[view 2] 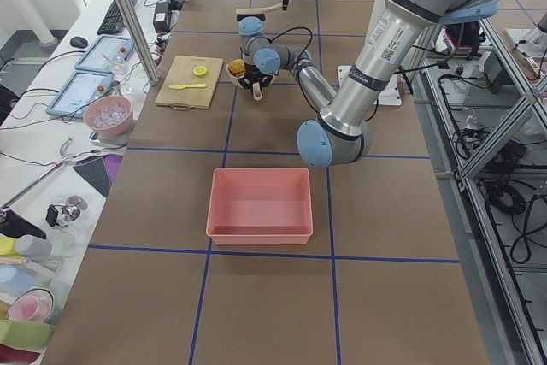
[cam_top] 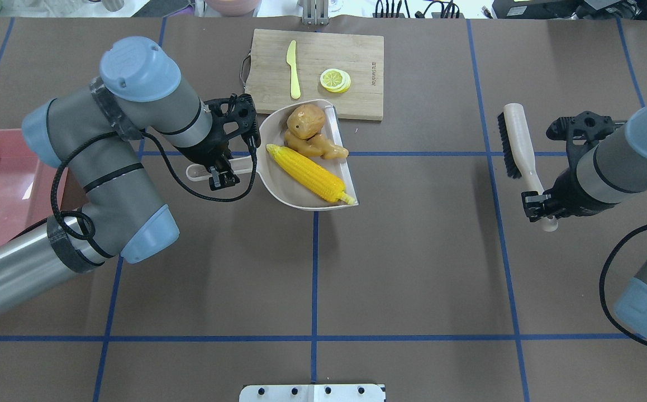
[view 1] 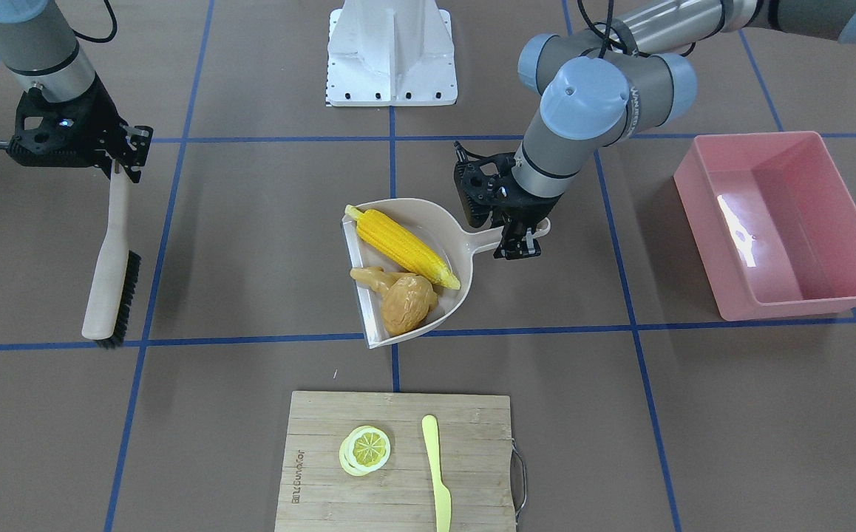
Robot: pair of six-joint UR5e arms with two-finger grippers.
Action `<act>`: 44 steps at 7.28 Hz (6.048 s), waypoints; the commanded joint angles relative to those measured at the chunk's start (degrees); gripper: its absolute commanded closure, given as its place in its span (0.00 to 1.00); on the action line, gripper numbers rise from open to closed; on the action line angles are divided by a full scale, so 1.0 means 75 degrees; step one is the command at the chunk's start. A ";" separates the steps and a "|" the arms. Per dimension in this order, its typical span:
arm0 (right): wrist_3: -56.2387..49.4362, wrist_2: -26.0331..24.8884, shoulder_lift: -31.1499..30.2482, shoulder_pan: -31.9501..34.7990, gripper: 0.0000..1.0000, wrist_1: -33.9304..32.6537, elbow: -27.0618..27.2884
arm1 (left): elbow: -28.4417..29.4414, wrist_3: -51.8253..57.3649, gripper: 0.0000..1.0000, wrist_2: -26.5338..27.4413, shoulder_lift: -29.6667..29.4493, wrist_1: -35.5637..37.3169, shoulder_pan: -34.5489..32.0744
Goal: Sweep and dump trash into bin
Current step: 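Lift the dustpan with the left gripper while the right gripper withdraws the brush, then carry the dustpan over the pink bin with the left while the right drops the brush, then tilt the dustpan over the pink bin with the left gripper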
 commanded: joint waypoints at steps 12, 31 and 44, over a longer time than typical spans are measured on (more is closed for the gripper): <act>0.0037 0.0687 -0.1281 0.0155 0.00 0.2997 -0.1175 | -0.1962 -0.1264 1.00 -0.2426 0.5491 -0.3503 -0.4421; -0.7663 0.1778 -0.1081 0.5393 0.00 0.1168 -0.3836 | -0.2182 0.2204 1.00 -0.2059 0.9353 -0.3089 -0.5900; -0.7569 0.1532 -0.1586 0.5639 0.00 0.0102 -0.3296 | -0.5524 0.3389 1.00 0.1741 0.8454 0.3964 -0.4998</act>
